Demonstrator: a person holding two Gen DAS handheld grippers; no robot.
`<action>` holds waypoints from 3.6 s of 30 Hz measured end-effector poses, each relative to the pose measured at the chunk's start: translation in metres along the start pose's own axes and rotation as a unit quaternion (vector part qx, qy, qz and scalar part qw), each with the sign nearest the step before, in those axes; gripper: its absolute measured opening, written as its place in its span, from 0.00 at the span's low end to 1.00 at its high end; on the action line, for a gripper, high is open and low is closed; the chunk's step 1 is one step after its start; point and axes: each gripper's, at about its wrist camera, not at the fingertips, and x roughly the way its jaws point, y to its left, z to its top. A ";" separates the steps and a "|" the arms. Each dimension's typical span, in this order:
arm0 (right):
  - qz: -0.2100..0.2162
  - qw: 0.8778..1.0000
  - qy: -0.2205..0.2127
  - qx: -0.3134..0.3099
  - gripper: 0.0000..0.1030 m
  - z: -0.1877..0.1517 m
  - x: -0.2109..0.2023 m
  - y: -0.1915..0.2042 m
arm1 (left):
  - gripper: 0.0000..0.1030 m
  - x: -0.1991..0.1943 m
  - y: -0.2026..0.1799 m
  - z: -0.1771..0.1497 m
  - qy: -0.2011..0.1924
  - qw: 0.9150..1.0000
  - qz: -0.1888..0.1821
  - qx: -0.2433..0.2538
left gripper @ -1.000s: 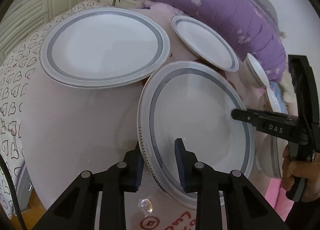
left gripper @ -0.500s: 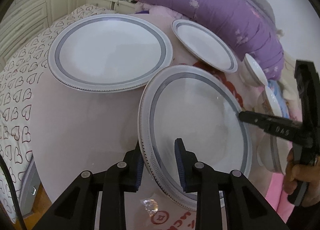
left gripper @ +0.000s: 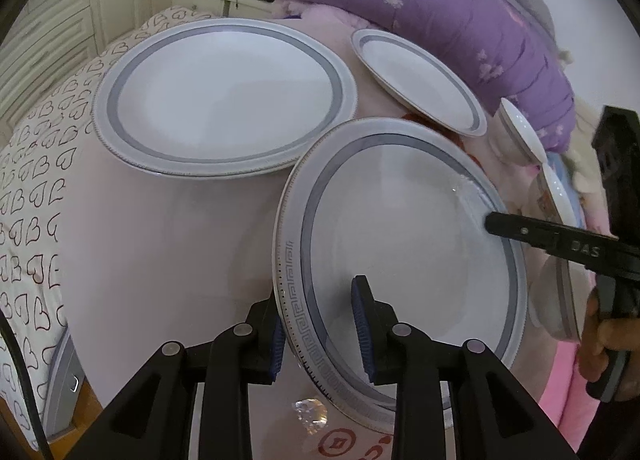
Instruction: Organize plates and bowls
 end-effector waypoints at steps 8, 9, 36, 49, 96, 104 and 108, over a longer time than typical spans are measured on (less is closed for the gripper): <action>0.012 1.000 -0.019 0.000 0.19 -0.006 -0.012 0.012 | 0.24 -0.024 0.011 0.000 -0.011 1.000 -0.006 -0.007; 0.015 1.000 -0.023 0.003 0.19 -0.009 -0.016 0.015 | 0.24 -0.028 0.013 -0.001 -0.012 1.000 -0.008 -0.009; 0.030 0.997 -0.052 0.051 0.19 -0.114 -0.044 0.083 | 0.26 -0.117 0.054 -0.067 0.000 1.000 -0.006 -0.013; 0.012 0.997 -0.038 0.067 0.19 -0.126 -0.015 0.071 | 0.26 -0.078 0.047 -0.063 0.024 1.000 0.013 0.003; -0.033 0.960 -0.277 -0.005 1.00 -0.035 -0.099 0.120 | 0.99 -0.175 0.005 -0.040 -0.241 0.962 0.117 0.047; -0.054 0.955 -0.292 -0.021 1.00 0.009 -0.091 0.140 | 0.99 -0.159 0.027 -0.021 -0.275 0.953 0.124 0.037; -0.071 0.952 -0.298 -0.027 1.00 0.028 -0.084 0.147 | 0.99 -0.145 0.042 -0.009 -0.285 0.949 0.128 0.037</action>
